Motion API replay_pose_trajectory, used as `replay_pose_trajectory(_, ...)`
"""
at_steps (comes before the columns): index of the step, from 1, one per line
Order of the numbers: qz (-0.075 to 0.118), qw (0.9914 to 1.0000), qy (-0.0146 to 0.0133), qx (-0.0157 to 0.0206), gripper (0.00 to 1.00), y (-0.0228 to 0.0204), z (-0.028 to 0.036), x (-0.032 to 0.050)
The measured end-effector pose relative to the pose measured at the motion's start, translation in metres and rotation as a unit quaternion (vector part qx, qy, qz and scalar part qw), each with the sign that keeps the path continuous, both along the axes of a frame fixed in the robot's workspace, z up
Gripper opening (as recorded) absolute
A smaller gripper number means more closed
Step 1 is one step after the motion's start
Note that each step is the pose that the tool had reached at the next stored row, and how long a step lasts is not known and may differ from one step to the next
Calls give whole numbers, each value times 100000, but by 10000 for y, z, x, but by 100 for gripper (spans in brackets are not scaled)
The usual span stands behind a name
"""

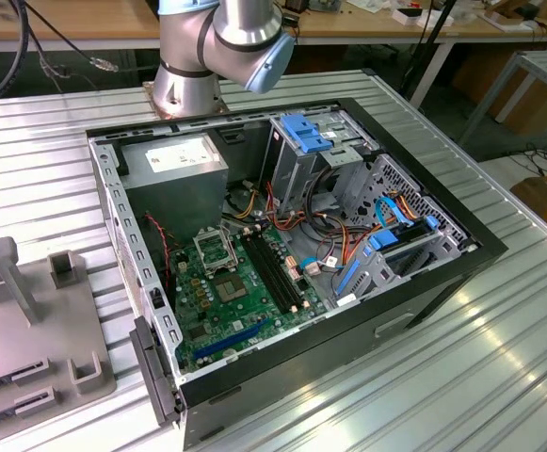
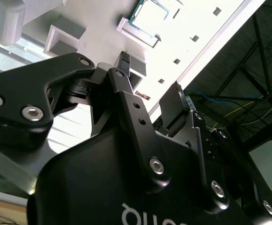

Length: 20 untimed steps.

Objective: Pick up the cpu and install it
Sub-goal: 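Pick up the cpu and move it towards the insertion slot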

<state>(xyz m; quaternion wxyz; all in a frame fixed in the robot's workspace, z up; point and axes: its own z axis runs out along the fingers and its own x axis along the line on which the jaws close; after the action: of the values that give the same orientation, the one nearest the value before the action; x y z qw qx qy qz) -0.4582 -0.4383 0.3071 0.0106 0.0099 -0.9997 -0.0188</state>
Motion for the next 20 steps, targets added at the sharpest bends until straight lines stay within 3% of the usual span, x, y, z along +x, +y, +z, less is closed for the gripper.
replay_pose_trajectory(5,1,100000,-1,2,55,0,-1,0)
replay_pose_trajectory(6,1,100000,-4,-1,61,0,-1,0)
replay_pose_trajectory(20,1,100000,-7,1,61,0,-30,0)
